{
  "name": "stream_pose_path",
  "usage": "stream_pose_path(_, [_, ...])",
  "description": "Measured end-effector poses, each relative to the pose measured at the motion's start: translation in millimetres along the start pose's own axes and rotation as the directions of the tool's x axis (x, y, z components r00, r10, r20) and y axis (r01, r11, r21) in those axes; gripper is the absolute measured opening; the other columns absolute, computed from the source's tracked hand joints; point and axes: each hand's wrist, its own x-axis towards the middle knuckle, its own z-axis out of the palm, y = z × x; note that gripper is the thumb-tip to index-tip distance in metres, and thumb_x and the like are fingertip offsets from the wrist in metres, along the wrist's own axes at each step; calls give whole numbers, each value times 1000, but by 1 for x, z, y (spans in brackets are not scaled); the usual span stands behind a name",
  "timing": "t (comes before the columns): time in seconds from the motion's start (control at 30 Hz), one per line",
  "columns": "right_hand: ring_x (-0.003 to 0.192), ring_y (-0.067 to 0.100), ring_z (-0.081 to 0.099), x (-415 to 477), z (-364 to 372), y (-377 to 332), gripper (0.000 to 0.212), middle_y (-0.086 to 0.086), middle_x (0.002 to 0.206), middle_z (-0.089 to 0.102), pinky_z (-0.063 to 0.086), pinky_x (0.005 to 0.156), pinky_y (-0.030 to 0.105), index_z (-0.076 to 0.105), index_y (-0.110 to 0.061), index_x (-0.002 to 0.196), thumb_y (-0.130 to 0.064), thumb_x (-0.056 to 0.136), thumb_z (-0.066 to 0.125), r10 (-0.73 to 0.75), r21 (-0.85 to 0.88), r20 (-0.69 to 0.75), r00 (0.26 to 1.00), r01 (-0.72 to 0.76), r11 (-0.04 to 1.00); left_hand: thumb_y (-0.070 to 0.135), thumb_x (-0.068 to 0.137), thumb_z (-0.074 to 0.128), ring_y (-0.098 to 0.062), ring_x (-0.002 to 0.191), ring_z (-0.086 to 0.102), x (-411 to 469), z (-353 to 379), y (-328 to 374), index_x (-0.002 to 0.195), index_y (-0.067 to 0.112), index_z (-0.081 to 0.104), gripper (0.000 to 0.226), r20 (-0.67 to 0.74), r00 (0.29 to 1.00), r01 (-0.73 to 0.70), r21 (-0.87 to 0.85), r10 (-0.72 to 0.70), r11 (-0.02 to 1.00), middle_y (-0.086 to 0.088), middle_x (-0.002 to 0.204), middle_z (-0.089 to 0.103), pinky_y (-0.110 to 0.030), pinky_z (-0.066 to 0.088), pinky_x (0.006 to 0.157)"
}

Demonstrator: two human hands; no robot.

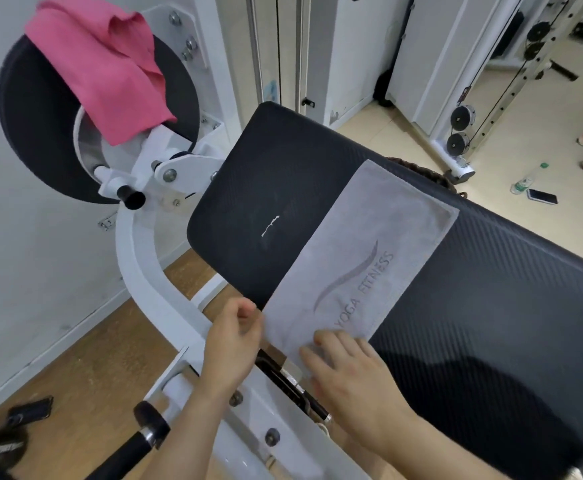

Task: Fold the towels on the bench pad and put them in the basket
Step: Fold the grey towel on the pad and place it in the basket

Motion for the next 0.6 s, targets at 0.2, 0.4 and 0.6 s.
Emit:
stream_pose_path(0.2, [94,26,58,1,10,-15,35,5,104,58,45,76,38,57,-17,89,-41,66,70,124,-43,39,991,-123,992,19,85,72,-8,89,65,6,-5,-5,109,34,49,36,211,975,96,-152,-63,984,4,94,66,-23,52,79])
stream_pose_path(0.4, [85,29,52,16,9,-26,50,6,91,53,36,67,43,53,-15,84,-54,58,71,258,-130,131,957,-241,962,-1,87,63,-21,65,58,9,-22,20,109,14,55,28,356,929,289,-519,-104,804,-10,72,60,-30,47,54])
stream_pose_path(0.6, [68,27,53,23,0,-23,13,1,74,54,42,57,39,50,-17,76,-26,70,43,292,-10,23,956,-292,956,-5,87,60,-17,72,61,4,-29,38,125,28,55,50,319,941,300,-647,-108,701,-8,90,58,-26,55,65])
